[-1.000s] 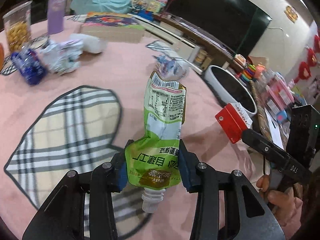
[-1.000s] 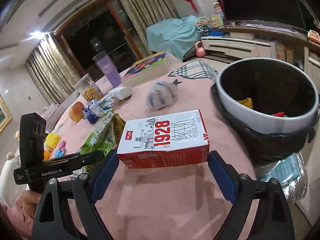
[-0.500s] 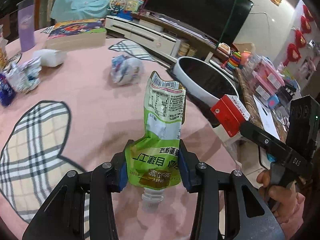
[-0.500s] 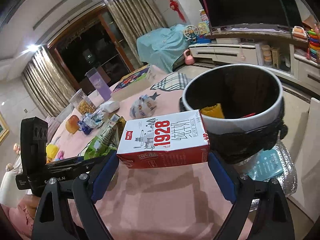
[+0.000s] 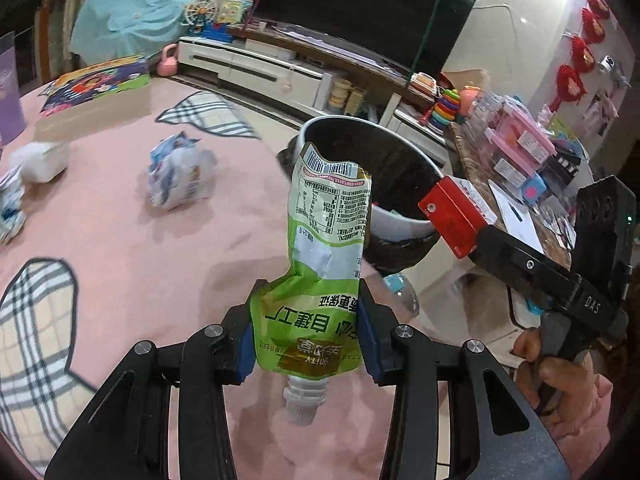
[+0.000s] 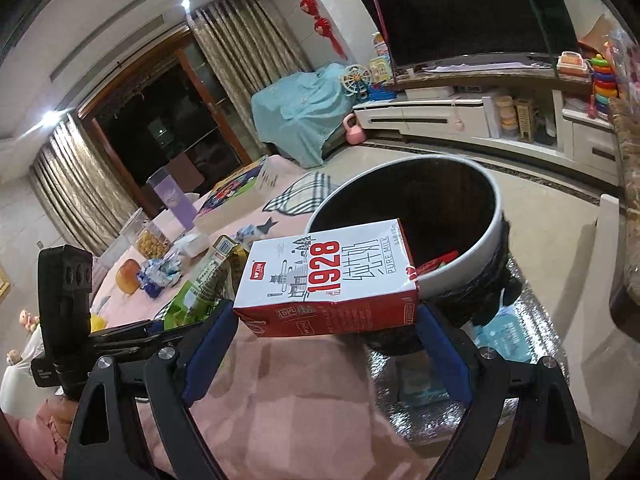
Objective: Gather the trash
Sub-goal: 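Carry the pouch and red carton over the trash bin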
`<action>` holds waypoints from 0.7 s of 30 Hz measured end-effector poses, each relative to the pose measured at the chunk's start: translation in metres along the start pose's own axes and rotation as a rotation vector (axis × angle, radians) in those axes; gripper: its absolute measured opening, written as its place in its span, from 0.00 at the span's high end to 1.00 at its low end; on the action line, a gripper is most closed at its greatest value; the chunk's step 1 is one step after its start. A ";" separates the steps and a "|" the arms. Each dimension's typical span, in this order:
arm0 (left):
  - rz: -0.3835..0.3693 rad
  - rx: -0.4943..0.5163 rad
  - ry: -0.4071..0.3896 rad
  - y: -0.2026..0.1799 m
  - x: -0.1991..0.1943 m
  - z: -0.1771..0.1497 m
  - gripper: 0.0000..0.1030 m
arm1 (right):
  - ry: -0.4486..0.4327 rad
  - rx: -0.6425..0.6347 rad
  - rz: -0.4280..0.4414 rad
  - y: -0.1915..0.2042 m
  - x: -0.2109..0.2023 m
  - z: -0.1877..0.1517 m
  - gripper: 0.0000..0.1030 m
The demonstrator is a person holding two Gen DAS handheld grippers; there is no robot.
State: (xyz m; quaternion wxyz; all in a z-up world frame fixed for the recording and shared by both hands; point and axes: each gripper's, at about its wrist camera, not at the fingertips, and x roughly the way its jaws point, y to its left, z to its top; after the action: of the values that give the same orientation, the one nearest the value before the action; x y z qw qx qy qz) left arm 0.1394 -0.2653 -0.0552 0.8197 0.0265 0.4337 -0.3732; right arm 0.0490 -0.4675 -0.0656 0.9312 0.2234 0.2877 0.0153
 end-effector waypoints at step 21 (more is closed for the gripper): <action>0.011 0.105 0.027 -0.031 0.043 0.057 0.61 | 0.002 -0.011 -0.056 -0.038 0.014 0.040 0.12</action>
State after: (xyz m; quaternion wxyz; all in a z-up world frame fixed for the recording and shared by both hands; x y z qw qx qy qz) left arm 0.1741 -0.3344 -0.0425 0.8132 0.0768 0.4246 -0.3907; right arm 0.0786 -0.5159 -0.0598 0.9322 0.2104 0.2945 -0.0091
